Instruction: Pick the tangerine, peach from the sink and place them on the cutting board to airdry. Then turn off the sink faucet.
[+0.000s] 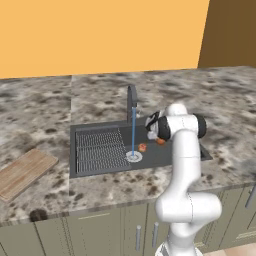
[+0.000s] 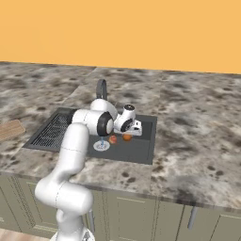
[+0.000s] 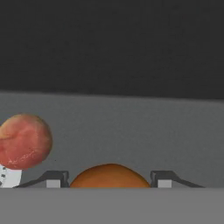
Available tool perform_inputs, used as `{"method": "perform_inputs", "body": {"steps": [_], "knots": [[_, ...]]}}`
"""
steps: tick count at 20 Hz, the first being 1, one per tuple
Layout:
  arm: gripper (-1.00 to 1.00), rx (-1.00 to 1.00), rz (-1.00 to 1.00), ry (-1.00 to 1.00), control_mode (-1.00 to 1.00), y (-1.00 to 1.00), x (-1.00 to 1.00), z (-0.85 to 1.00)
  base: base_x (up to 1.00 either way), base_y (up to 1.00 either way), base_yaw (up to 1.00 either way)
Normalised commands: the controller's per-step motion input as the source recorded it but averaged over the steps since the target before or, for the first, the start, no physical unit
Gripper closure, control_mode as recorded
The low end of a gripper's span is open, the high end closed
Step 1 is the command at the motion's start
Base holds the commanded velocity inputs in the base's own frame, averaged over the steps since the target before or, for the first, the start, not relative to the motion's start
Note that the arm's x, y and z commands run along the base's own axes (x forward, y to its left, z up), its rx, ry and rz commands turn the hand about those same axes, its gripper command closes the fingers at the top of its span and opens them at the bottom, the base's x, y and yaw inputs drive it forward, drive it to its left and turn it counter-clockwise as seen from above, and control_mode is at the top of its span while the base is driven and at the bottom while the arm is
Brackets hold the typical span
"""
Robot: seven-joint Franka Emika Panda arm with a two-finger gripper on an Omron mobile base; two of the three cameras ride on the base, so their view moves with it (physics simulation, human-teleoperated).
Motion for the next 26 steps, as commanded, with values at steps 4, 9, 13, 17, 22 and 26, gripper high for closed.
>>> {"method": "perform_inputs", "body": {"steps": [4, 9, 13, 17, 22, 26], "knots": [[1.00, 0.00, 0.00, -0.12, -1.00, -0.03, -0.62, 0.48, 0.00, 0.00, 0.00], [1.00, 0.00, 0.00, -0.10, -1.00, -0.08, -0.57, 0.59, 0.00, 0.00, 0.00], [1.00, 0.00, 0.00, -0.04, -1.00, -0.09, -0.40, 0.98, 0.00, 0.00, 0.00], [1.00, 0.00, 0.00, 0.00, -1.00, -0.05, -0.36, 0.98, 0.00, 0.00, 0.00], [1.00, 0.00, -0.05, 0.00, -1.00, -0.02, -0.51, 0.77, 0.00, 0.00, 0.00], [1.00, 0.02, -0.17, 0.03, -1.00, -0.02, -0.46, 0.67, 0.00, 0.00, 0.00]]}}
